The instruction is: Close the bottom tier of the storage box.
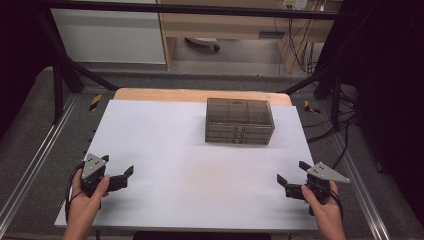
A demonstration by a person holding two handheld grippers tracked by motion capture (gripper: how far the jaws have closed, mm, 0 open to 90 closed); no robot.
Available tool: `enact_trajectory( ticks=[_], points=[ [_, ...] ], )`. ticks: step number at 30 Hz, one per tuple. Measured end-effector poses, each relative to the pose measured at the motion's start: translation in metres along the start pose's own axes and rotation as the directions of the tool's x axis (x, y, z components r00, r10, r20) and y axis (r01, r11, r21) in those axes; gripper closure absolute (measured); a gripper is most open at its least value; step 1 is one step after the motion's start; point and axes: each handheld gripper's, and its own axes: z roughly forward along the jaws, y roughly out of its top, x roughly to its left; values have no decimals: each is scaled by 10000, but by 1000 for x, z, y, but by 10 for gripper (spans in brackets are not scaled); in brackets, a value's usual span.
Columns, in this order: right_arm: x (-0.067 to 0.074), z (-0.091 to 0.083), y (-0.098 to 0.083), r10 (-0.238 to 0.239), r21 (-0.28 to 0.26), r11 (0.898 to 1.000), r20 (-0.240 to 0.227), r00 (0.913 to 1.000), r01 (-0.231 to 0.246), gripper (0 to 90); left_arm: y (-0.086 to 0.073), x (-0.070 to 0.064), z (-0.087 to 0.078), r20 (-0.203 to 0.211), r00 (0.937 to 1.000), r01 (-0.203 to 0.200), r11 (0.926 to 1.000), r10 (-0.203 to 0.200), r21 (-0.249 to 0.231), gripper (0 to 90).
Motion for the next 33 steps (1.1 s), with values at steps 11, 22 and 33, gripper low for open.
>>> enact_trajectory(
  ticks=[11,22,33],
  points=[
    [14,9,-11,-218,655,9975,-588,9980,256,33,-1,-2,1,63,9999,-106,9998,105,161,40],
    [20,17,-13,-307,1000,9941,-1069,9938,415,33,-1,-4,3,286,9996,46,9998,-51,183,40],
    [31,37,-10,-384,1135,9920,-1485,9882,556,35,-1,-8,8,479,9988,-105,9993,87,371,41]
  ],
)
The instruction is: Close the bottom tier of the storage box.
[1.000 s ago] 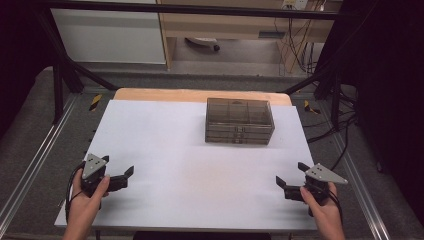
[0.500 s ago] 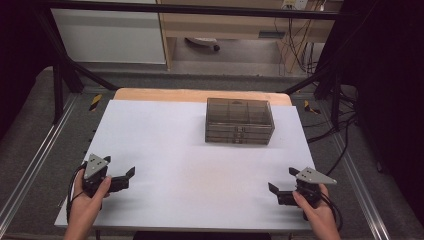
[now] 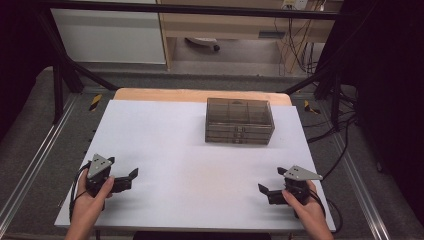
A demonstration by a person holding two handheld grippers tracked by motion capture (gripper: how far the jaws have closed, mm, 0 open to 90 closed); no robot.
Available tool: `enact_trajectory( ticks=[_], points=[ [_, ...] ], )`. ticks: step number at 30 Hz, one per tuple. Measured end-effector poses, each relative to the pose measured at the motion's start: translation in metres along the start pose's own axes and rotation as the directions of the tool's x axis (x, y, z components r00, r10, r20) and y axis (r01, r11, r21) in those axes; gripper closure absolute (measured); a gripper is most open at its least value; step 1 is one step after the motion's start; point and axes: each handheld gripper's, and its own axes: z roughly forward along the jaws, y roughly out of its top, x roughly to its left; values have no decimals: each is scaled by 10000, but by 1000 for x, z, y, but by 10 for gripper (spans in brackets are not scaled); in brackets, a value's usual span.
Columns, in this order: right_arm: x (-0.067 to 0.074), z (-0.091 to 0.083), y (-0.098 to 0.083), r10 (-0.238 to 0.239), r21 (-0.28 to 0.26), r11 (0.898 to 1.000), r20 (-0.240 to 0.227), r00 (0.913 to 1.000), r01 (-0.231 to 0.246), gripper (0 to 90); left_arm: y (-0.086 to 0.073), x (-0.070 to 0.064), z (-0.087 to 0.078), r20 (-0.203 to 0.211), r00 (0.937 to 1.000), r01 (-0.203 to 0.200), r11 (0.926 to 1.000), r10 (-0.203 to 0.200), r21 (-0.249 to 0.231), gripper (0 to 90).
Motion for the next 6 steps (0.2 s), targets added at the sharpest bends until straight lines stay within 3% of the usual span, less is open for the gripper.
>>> enact_trajectory(
  ticks=[2,4,6],
  points=[
    [-1,5,3,38,-71,10000,108,9999,-37,38,0,-1,1,31,10000,-7,10000,7,43,42],
    [-4,8,8,12,-177,9998,628,9980,-1,52,-1,-1,2,63,10000,-46,9999,46,127,42],
    [-9,12,11,278,-295,9992,844,9960,-253,50,-1,-1,4,85,10000,-52,9998,50,208,43]
  ],
)
